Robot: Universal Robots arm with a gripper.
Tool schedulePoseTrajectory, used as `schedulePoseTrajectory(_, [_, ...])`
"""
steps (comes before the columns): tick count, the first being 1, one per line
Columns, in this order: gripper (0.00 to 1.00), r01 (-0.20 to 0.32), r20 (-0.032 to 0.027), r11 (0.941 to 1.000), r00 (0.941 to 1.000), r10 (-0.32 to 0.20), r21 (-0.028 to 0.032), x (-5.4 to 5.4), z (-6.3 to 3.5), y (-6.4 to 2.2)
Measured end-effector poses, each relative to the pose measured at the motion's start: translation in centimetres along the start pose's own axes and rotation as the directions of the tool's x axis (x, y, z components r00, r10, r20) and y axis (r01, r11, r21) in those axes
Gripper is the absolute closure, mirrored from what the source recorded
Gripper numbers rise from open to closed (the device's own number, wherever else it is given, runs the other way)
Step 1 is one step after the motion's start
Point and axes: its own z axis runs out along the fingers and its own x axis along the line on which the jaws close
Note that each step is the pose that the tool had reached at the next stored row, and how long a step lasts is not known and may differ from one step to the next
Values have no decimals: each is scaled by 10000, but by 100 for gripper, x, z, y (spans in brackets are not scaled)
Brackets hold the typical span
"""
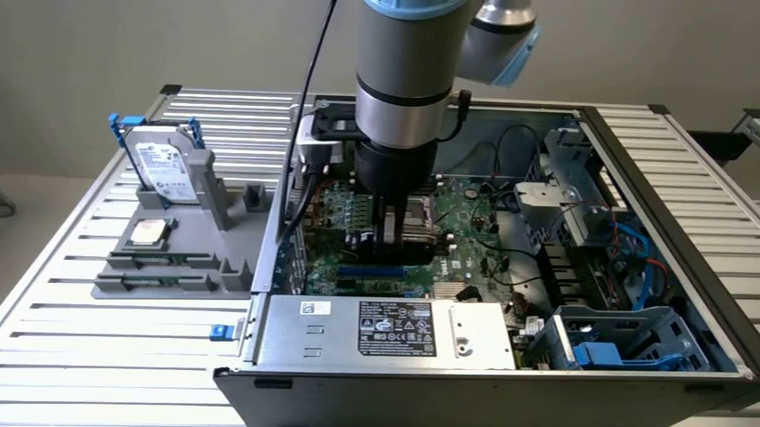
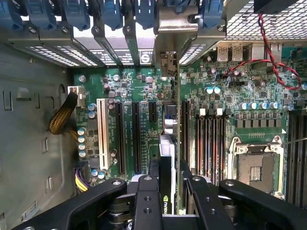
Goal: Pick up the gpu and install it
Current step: 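Insert the gpu into the slot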
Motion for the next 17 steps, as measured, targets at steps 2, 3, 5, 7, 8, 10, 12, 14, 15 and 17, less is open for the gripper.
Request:
schedulePoseTrajectory(2, [73, -16, 1, 10000, 10000, 16, 1, 2, 28, 12])
schedulePoseTrajectory(3, [73, -24, 1, 10000, 10000, 24, -1, 2, 37, 14])
schedulePoseTrajectory(5, [73, -36, -3, 10000, 10000, 36, -5, 3, 41, 15])
schedulePoseTrajectory(7, [73, -56, 3, 10000, 10000, 56, -3, 3, 48, 17])
schedulePoseTrajectory(8, [73, -69, 6, 10000, 10000, 69, -2, 3, 52, 17])
schedulePoseTrajectory(10, [73, -102, 8, 9999, 9999, 102, -2, 3, 62, 20])
schedulePoseTrajectory(12, [73, -132, 6, 9999, 9999, 132, -4, 4, 70, 22])
schedulePoseTrajectory(14, [73, -155, 6, 9999, 9999, 155, -7, 5, 78, 23])
schedulePoseTrajectory(15, [73, -164, 6, 9999, 9999, 164, -9, 5, 82, 24])
schedulePoseTrajectory(17, [73, -177, 6, 9998, 9998, 177, -15, 5, 90, 24])
